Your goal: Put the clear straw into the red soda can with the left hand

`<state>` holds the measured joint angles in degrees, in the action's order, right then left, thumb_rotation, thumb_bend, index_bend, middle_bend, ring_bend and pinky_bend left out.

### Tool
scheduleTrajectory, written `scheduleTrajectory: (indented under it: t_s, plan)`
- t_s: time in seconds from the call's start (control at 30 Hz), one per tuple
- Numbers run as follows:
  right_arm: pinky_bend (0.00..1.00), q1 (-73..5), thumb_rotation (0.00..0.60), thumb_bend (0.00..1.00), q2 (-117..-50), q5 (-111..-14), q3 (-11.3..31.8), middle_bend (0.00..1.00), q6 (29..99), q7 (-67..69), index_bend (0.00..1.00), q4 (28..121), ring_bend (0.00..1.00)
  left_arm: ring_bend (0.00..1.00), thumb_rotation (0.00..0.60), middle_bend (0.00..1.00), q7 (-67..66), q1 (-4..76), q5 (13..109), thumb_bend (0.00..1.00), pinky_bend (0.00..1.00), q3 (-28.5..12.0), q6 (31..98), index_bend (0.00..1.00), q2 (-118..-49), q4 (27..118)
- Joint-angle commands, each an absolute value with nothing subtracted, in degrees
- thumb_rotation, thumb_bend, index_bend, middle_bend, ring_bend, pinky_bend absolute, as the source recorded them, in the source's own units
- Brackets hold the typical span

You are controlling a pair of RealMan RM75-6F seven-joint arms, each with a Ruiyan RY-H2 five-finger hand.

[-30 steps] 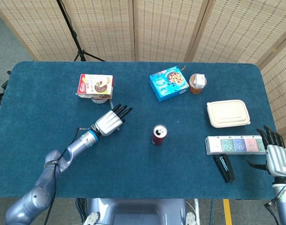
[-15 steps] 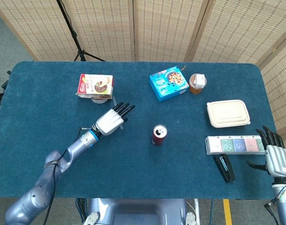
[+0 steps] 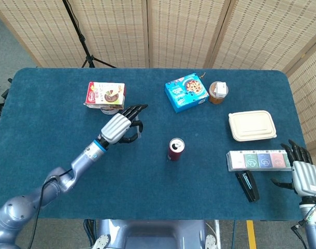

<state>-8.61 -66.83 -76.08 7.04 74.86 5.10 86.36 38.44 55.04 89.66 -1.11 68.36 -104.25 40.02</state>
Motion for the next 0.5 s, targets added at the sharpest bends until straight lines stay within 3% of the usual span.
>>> scheduleTrajectory:
  t_s: [0.03,0.27,0.5]
  plan:
    - [0.00,-8.68,0.600,0.00,-66.96,-76.14,6.93,0.00,74.73,4.91,0.10,86.34,0.00,0.00,0.600,0.00,41.42,55.46,85.76,0.41,0.04,-3.61,60.70,0.63,-85.50,68.00]
    - [0.00,-8.76,0.600,0.00,-67.20,-76.51,6.56,0.00,74.60,4.39,0.10,86.62,0.00,0.00,0.600,0.00,41.57,55.64,83.59,0.41,0.04,-5.76,55.37,0.63,-70.55,88.16]
    - [0.00,-8.69,0.600,0.00,-67.12,-76.63,6.56,0.00,74.83,4.51,0.10,86.72,0.00,0.00,0.600,0.00,50.26,55.26,85.77,0.41,0.04,-6.79,53.75,0.63,-63.63,94.58]
